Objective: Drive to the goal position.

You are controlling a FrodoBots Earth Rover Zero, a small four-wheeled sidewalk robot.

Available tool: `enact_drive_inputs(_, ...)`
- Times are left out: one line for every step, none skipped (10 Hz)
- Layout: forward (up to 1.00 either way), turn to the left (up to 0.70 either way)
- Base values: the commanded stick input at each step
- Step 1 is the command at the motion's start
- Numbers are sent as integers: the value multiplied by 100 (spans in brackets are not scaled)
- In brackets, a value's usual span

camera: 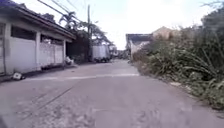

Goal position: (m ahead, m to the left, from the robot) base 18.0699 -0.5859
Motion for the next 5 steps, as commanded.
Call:
enact_drive_inputs(100, 0)
enact_drive_inputs(100, 0)
enact_drive_inputs(100, 0)
enact_drive_inputs(100, 0)
enact_drive_inputs(100, 0)
